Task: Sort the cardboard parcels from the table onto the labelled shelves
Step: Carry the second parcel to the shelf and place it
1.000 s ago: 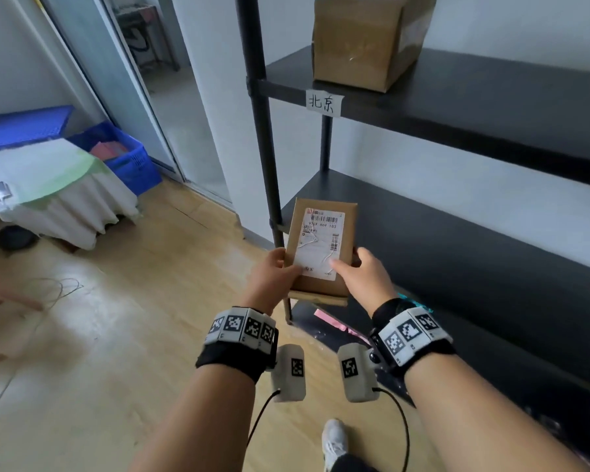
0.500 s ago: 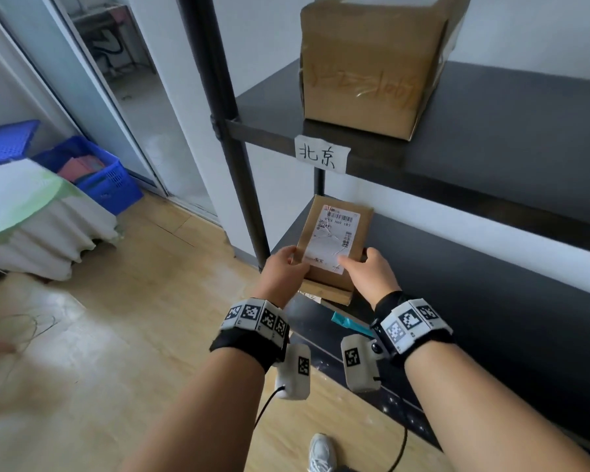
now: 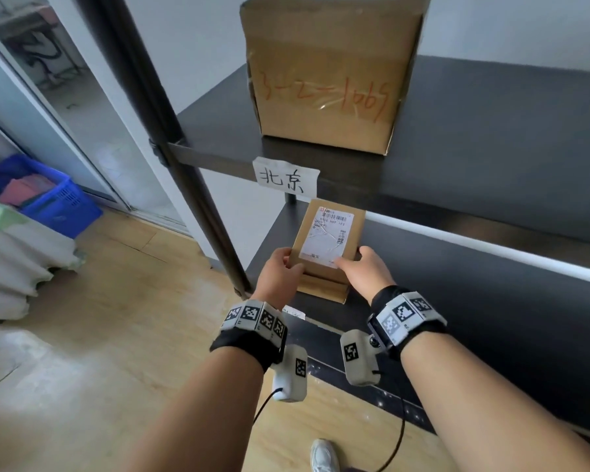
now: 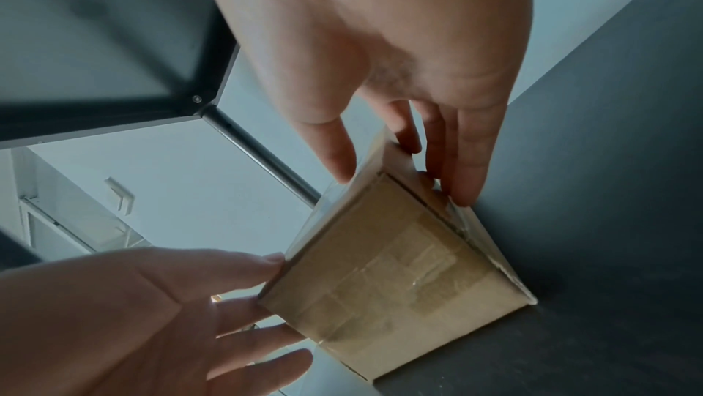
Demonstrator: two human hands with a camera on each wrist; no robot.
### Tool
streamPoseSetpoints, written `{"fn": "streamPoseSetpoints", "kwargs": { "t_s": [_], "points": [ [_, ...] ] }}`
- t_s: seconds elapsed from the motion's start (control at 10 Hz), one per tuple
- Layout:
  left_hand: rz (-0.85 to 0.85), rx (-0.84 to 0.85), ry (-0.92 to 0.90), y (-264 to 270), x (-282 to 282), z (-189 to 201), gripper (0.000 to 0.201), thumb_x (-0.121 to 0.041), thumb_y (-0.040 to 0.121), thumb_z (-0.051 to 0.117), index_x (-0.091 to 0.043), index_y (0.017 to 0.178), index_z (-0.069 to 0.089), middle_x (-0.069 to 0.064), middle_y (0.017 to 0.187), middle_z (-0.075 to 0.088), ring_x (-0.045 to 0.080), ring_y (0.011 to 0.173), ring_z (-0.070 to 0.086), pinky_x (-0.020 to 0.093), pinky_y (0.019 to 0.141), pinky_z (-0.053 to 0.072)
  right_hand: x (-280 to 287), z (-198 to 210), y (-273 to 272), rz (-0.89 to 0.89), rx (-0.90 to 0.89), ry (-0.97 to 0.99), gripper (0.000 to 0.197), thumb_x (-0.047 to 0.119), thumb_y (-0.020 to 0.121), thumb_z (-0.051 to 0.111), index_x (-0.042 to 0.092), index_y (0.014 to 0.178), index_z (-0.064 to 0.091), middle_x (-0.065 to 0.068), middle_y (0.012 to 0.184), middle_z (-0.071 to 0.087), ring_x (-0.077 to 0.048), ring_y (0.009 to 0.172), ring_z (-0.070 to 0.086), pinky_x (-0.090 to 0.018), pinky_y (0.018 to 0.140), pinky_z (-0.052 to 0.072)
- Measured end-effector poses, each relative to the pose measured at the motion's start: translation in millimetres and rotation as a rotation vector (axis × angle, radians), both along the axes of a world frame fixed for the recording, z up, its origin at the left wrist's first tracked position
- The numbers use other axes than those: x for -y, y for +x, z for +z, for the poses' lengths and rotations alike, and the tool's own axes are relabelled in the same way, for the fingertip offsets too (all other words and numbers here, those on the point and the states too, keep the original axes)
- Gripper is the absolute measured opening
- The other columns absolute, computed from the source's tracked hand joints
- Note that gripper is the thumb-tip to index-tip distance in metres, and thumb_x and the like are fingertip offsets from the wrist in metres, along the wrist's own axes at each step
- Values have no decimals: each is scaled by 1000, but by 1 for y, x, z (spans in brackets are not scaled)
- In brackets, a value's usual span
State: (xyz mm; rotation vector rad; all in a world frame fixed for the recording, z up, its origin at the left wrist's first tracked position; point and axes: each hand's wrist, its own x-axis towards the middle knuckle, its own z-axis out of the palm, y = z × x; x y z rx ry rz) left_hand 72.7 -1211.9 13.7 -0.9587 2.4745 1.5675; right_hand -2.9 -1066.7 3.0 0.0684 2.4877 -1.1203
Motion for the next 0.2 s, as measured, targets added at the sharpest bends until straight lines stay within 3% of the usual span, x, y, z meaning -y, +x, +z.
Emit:
{"fn": "streamPoseSetpoints", "kwargs": {
  "t_s": [0.1,0.2],
  "points": [
    [-37,38,-30,7,3,3,57,-24,99,53,-11,152,35,8,140,55,21,114,58,32,98,47,0,-2,7,-24,-14,-28,48,39,88,61,15,129,54,-6,130,63,-28,114,62,-36,89,49],
    [-79,86,-41,21,4,8,58,-28,101,48,-8,153,29,14,139,52,25,111,53,32,93,40,2,7,21,-48,-54,-32,53,38,90,60,16,136,47,-5,135,59,-28,117,60,-35,90,47]
  ]
}}
